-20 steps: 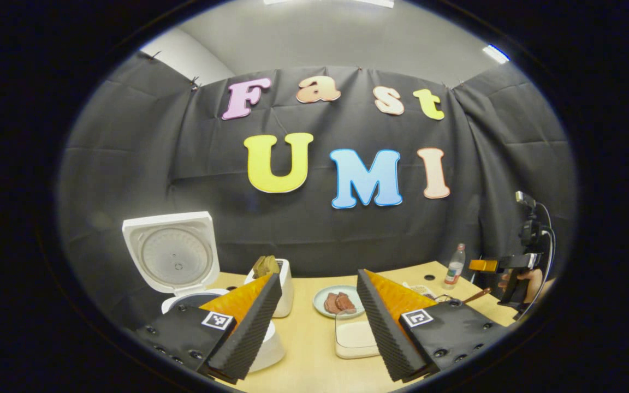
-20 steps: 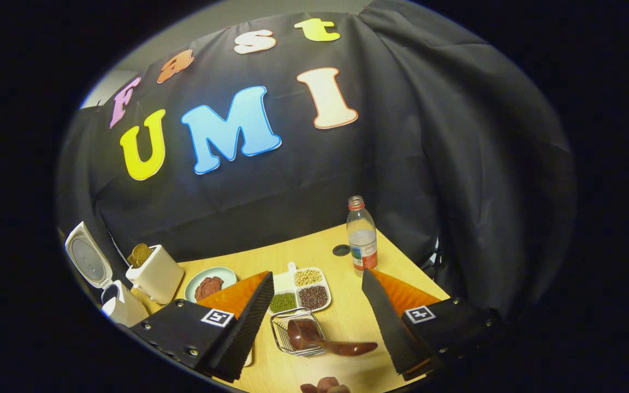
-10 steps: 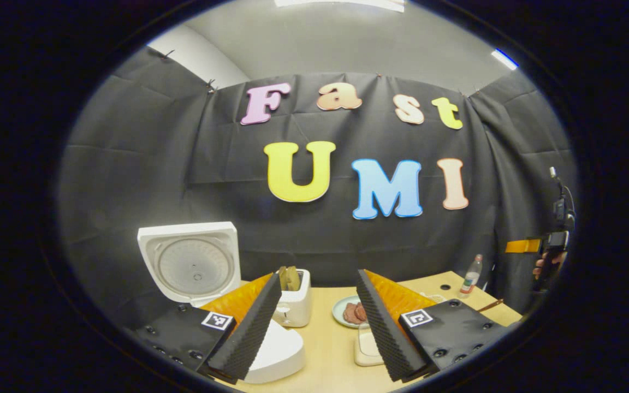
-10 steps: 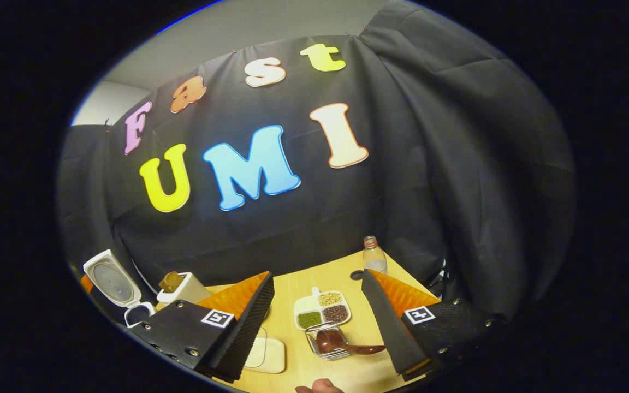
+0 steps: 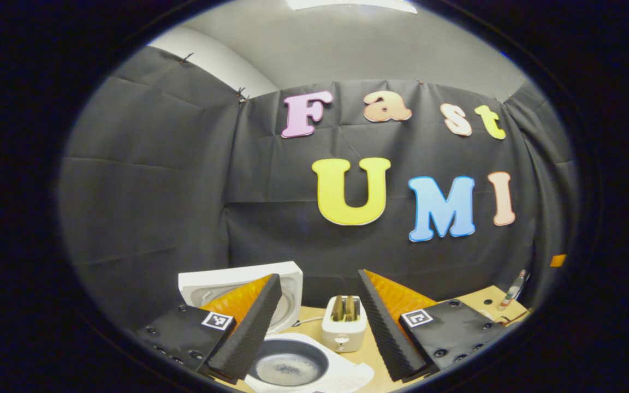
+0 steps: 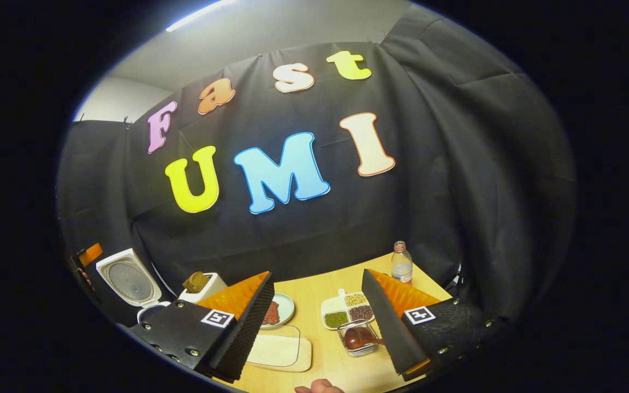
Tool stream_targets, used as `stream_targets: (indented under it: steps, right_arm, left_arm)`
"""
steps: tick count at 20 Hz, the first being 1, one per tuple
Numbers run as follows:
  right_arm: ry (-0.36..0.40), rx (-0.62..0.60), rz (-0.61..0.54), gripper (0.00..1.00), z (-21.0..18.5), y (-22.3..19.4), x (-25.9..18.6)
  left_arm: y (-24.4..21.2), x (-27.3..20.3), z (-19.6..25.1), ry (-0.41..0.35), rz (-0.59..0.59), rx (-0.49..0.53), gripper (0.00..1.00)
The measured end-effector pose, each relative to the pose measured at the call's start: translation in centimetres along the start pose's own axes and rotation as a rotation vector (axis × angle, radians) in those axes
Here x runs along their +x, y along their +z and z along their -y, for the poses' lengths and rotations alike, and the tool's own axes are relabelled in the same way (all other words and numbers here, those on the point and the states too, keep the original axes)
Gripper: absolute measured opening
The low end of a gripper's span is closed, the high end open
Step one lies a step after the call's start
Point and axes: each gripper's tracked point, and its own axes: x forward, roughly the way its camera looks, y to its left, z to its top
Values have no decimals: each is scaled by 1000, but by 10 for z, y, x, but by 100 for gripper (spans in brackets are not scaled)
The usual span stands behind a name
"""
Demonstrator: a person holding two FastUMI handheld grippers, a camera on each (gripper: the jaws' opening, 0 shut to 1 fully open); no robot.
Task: Close the left gripper, press the button to open the rice cooker; take a wooden spoon from the chopstick holder with the right hand, scoop a spoonful of rice and pour it into the rice cooker, then put the wooden spoon back into the chopstick holder.
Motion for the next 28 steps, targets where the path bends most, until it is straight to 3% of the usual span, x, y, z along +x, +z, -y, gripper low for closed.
stream_targets:
  steps: [9, 17, 24, 25, 28]
  right_arm:
    - [-57, 5, -21, 98, 8, -9, -1]
    - [-71, 5, -15, 98, 7, -7, 3]
    - [-54, 9, -18, 98, 1, -2, 13]
    - [-53, 8, -19, 98, 1, -2, 14]
    - [-43, 16, -23, 98, -2, -3, 13]
  left_arm:
    - [13, 89, -82, 142, -19, -77, 97]
    - [-22, 151, -143, 257, -115, -87, 96]
    - [-69, 192, -162, 347, -227, -49, 98]
    - [-69, 194, -158, 345, -228, -54, 92]
    - [-74, 188, -160, 361, -237, -67, 99]
